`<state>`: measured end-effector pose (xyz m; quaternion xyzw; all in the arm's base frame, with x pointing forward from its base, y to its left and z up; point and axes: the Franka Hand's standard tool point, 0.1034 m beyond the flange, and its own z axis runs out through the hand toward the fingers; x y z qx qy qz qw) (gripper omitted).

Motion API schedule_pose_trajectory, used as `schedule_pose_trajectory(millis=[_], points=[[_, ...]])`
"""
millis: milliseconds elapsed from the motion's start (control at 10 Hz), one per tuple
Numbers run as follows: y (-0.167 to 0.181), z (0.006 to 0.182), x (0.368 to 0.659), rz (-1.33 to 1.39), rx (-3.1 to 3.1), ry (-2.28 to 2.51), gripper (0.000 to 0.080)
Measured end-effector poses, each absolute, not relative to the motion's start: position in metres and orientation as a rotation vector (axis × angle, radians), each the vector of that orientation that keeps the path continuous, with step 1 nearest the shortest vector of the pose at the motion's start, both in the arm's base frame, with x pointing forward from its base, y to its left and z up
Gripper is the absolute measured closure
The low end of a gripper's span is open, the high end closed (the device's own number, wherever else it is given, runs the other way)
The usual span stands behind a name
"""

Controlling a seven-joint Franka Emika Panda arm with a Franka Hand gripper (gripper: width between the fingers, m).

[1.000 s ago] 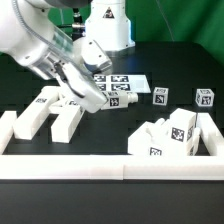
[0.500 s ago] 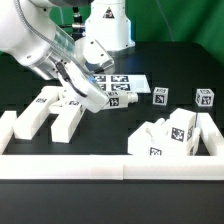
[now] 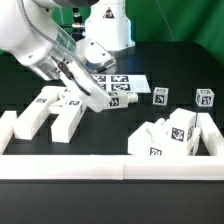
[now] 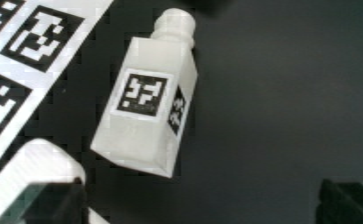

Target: Assemble chair

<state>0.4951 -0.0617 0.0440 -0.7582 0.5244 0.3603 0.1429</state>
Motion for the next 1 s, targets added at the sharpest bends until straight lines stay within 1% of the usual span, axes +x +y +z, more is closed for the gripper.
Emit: schedule_pose_trajectory(millis=[100,500,700,1000], points=[[-0.065,0.043,0.490,1.083,-2.157,1.511,0.0150],[-0.065,0.041,0.488,1.097,-2.150,1.514,0.0150],[-0.070,0.040,0.479,1.239,-2.063,1.481,0.0150],[-0.071,0.034,0.482,1.235,-2.075,1.479,0.0150]])
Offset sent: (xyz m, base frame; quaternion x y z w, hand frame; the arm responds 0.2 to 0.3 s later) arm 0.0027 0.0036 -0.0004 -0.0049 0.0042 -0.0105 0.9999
